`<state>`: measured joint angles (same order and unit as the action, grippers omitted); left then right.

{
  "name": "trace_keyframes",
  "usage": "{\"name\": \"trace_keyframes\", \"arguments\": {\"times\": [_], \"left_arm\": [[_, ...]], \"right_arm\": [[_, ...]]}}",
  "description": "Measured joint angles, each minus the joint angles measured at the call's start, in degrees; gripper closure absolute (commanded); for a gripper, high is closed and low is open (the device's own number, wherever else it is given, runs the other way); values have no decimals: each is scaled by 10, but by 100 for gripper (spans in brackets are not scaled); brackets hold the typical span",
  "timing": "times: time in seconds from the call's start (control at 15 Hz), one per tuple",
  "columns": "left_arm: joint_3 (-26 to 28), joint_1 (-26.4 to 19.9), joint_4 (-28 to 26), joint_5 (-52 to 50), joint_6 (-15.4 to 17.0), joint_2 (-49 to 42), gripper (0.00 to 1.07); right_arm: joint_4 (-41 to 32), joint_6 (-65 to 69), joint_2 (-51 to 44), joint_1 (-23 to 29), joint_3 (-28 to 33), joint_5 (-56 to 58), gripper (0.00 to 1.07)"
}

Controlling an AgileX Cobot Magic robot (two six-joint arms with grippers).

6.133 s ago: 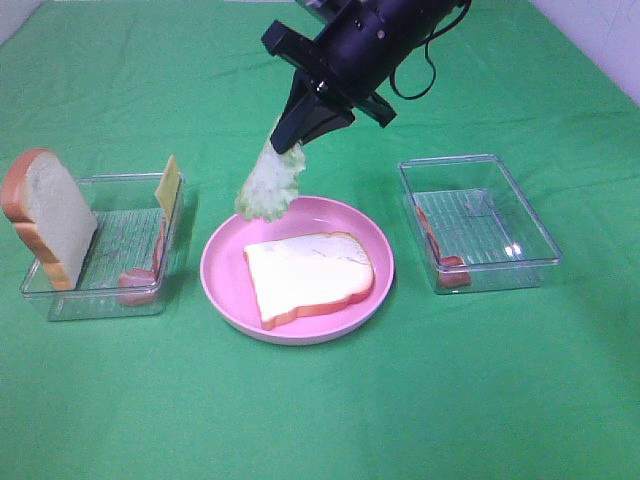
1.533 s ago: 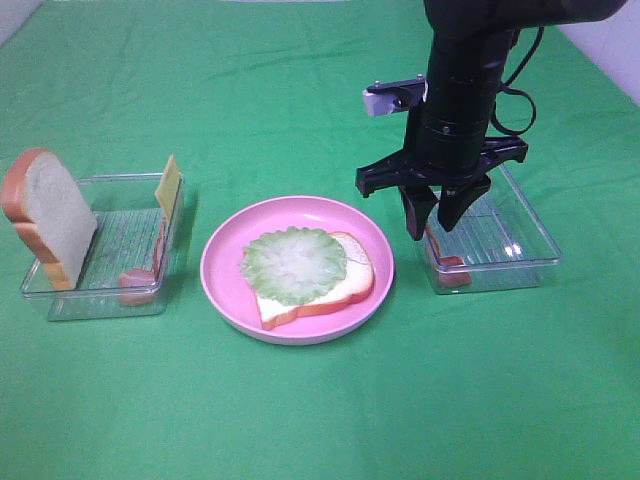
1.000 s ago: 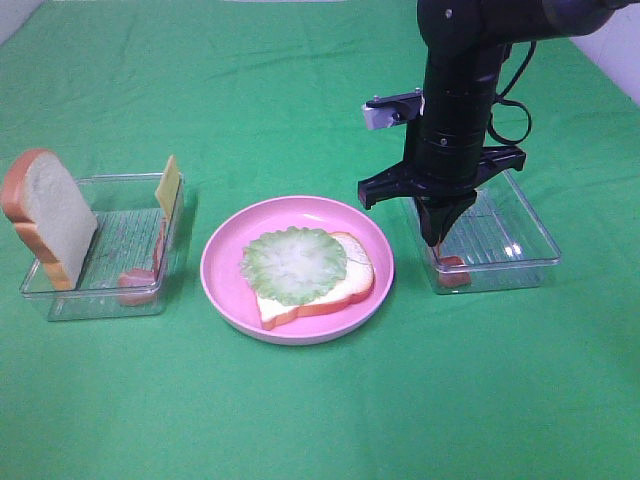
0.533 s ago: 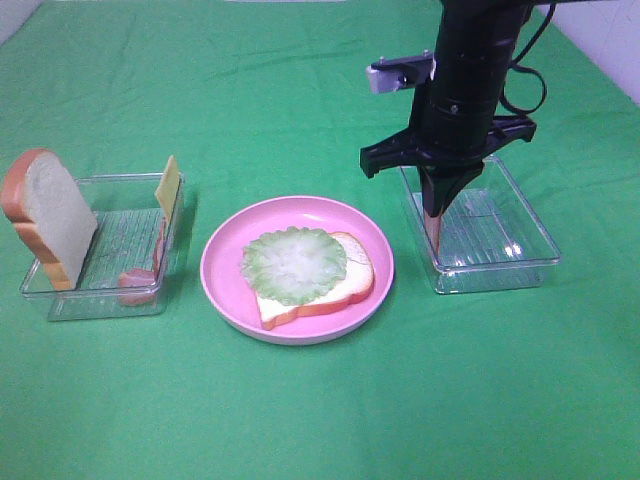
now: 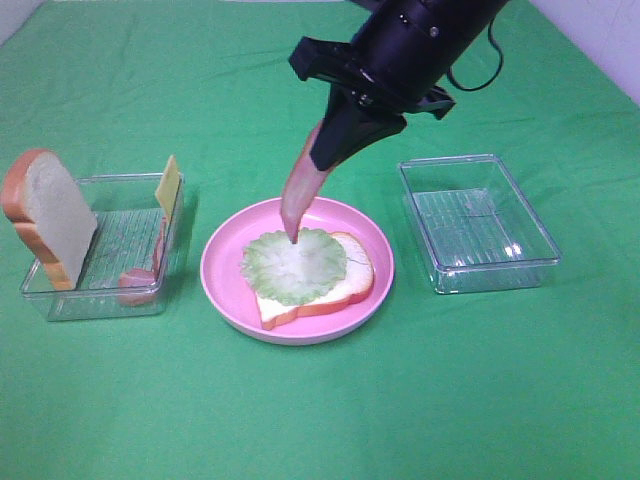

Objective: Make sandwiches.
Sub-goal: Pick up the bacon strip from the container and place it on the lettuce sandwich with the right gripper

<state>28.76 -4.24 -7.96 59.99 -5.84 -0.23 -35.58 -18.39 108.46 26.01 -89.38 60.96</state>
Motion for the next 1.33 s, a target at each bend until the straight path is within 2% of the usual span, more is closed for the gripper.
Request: {"name": "trace_keyframes", "arguments": {"times": [0.27, 0.33, 0.47, 0.53, 0.67, 0.73, 0.87, 1.0, 1.07, 1.13, 1.2, 1.27, 1.33], "left_arm": [[0, 0, 0, 0, 0, 0, 23], [0, 0, 0, 0, 0, 0, 23], [0, 0, 0, 0, 0, 0, 23], [0, 0, 0, 0, 0, 0, 23], [0, 0, 0, 0, 0, 0, 23], [0, 0, 0, 0, 0, 0, 23], [0, 0, 0, 0, 0, 0, 23], [0, 0, 0, 0, 0, 0, 23], [0, 0, 0, 0, 0, 0, 23], [0, 0, 0, 0, 0, 0, 23], [0, 0, 0, 0, 0, 0, 23], [0, 0, 0, 0, 0, 0, 23], [0, 0, 0, 0, 0, 0, 23]], "right_arm": [[-162, -86, 94, 1, 0, -22, 107], [-162, -86, 94, 1, 0, -22, 107], [-226, -124, 137, 1, 0, -25, 107], [-228, -127, 145, 1, 0, -26, 107], [-168, -96, 147, 1, 0, -42, 107], [-168, -96, 147, 1, 0, -42, 107], [-59, -18, 147, 1, 0, -70, 107], [-11, 19, 148, 1, 0, -81, 97], [-11, 19, 148, 1, 0, -81, 97], [17, 43, 148, 1, 0, -83, 77], [29, 53, 148, 1, 0, -83, 67], [56, 74, 148, 1, 0, -84, 49], [68, 84, 148, 1, 0, -84, 44]]}}
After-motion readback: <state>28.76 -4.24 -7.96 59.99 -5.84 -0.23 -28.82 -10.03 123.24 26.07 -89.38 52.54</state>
